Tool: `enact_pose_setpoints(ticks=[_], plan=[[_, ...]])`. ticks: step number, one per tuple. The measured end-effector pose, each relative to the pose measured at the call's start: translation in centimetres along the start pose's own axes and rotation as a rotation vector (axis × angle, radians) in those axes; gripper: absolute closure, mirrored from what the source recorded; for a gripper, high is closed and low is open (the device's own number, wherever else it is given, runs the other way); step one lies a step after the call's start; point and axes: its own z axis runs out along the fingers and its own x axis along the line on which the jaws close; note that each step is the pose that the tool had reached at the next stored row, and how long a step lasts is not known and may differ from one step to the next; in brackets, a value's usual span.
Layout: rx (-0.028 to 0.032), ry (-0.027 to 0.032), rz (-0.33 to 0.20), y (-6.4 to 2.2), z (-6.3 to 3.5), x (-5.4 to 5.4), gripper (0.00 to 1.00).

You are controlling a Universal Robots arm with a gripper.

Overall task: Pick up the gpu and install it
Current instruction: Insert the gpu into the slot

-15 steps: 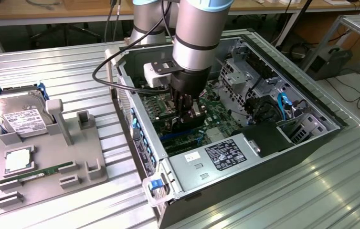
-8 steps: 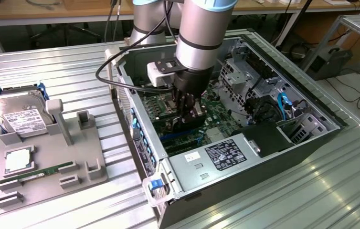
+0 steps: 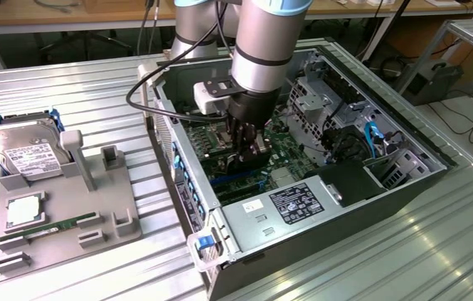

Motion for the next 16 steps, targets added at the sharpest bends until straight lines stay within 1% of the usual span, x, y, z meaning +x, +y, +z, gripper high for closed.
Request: enact_pose_setpoints(ticks=[10, 16], plan=[[-0.0053, 0.0007, 0.0, 0.24, 0.51, 0.0, 0.74], [-0.0055, 0.0002, 0.0, 0.22, 0.59, -0.01, 0.74]])
